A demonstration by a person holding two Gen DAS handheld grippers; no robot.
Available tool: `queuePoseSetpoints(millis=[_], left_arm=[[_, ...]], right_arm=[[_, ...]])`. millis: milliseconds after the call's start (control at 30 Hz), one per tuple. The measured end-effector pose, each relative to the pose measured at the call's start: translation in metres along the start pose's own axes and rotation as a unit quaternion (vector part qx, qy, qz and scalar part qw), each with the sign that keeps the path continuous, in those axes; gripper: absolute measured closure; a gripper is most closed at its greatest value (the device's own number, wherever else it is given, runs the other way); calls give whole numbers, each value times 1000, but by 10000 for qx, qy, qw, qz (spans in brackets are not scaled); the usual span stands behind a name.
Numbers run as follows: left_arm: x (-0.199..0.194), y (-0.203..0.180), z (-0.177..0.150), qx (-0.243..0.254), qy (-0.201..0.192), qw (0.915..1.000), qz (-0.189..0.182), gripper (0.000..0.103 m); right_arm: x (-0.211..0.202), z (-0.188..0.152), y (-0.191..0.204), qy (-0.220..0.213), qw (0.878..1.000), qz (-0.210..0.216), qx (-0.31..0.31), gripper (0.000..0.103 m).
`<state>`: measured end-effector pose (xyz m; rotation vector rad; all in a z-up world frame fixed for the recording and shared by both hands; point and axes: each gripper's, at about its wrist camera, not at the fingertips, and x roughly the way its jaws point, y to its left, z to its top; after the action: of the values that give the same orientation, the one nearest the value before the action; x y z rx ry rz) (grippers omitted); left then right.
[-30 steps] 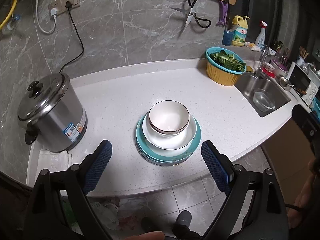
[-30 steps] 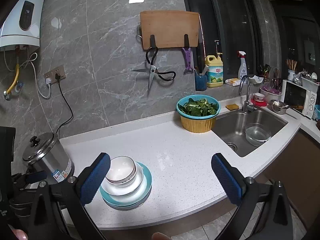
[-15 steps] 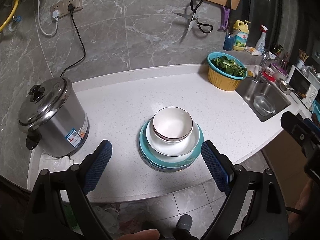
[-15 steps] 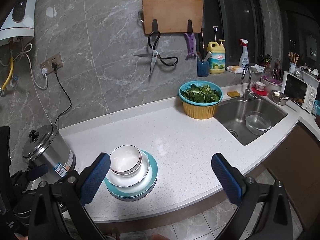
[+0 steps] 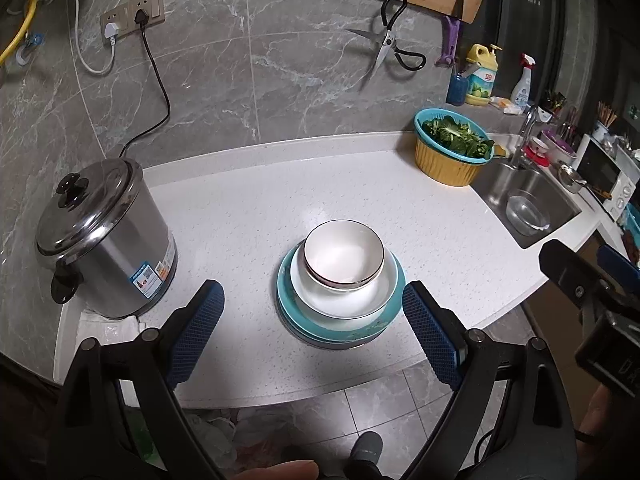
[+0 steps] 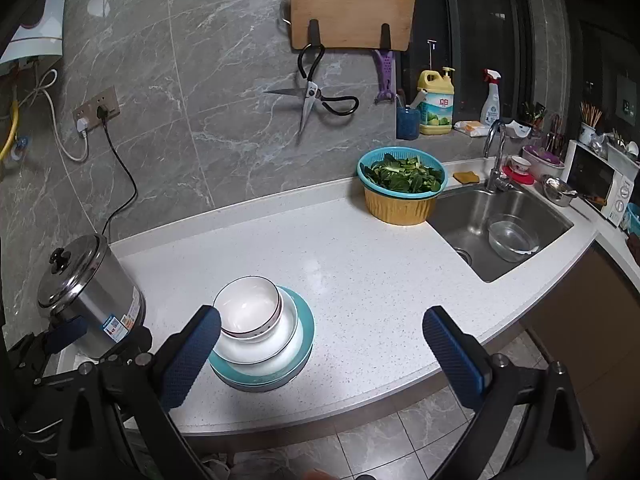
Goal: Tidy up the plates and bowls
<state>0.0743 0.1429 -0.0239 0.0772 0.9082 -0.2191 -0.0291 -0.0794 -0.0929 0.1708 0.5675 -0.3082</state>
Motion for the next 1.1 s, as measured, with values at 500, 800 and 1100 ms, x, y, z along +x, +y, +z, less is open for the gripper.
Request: queuePoseSetpoints(millis=[500, 800, 1100], left_arm=[[-12, -4, -3, -85, -77, 9999, 87, 12], [-21, -4, -8, -143, -68, 9998, 118, 12], [-24, -4, -14, -156, -62, 9997, 158, 12]], right_arm=[[3, -2, 3, 173, 9997, -134, -67, 0], [2, -4, 5, 178, 9997, -140, -60, 0], [2, -5, 7, 187, 9997, -143, -60, 0]])
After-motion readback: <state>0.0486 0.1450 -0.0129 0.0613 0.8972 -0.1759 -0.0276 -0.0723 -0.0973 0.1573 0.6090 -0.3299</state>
